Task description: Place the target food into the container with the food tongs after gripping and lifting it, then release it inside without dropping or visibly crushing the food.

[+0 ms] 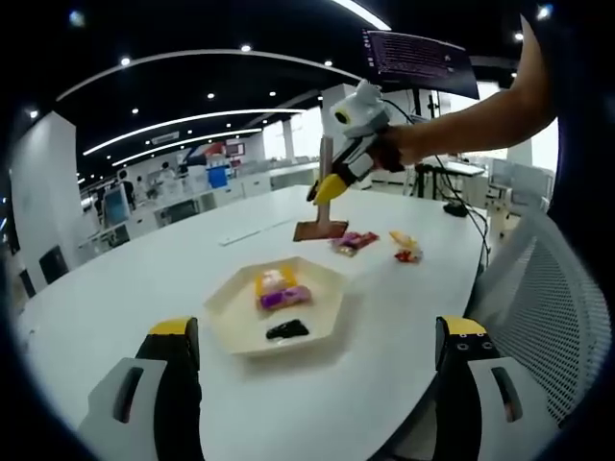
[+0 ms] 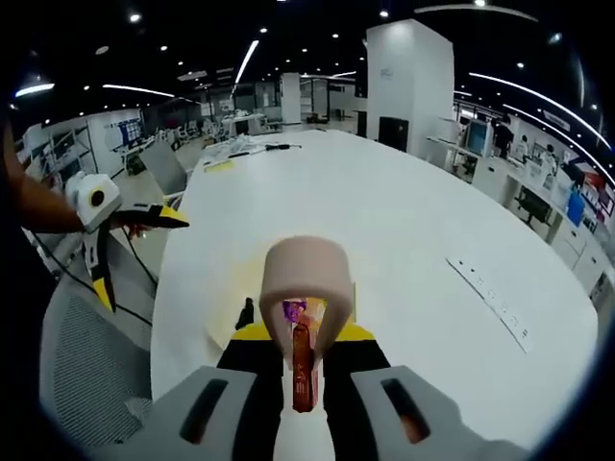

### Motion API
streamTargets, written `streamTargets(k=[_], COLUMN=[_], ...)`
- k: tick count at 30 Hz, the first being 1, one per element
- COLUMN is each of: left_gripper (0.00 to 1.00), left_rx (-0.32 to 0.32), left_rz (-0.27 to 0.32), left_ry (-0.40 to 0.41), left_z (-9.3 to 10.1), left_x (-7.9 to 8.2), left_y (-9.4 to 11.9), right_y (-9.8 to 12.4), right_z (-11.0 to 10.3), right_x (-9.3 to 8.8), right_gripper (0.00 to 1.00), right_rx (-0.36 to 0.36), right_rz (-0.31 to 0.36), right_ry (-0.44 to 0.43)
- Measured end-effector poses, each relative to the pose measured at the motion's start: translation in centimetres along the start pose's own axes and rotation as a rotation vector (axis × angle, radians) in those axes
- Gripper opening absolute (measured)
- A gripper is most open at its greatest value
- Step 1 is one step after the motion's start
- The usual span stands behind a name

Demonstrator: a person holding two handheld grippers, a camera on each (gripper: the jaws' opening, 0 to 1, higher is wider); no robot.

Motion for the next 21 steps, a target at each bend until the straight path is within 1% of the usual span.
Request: streamTargets(k=[2,9,12,21], left_gripper=[0.99,0.99,0.99,0.99], left_rx=[-0.004,-0.005,-0.006,0.000], left_rz=[-0.003,-0.004,-0.004,-0.004], left_ry=[-0.006,-0.006,-0.007,-0.005], left_z=[0.1,0.1,0.1,0.0], left_x=[-0.1,-0.1,-0.1,-0.1], left_y=[-0.1,0.0,0.0,0.0], right_y=[-0.6,-3.2,-3.9,-4.3], right_z=[-0.4,-3.2,-3.9,-4.0], right_x=[0.4,2.2,2.6,2.7], right_gripper=[0.14,0.14,0.14,0.17], right_rx=[0.005,0.055,0.067,0.078], right_rz=[0.000,0.014,0.011,0.012], right_ry=[0.004,0.019,0.029,0.041])
Point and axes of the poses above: the point that each gripper's makers call its tool centre point, and the gripper's own axes: y roughly backward along the fingers, z roughly to its right, x roughly out of its top, the point moved 4 cm from there along y, roughly backward along the fingers, and after that the axes turned 13 degrees about -y, right-handed, at the moved point
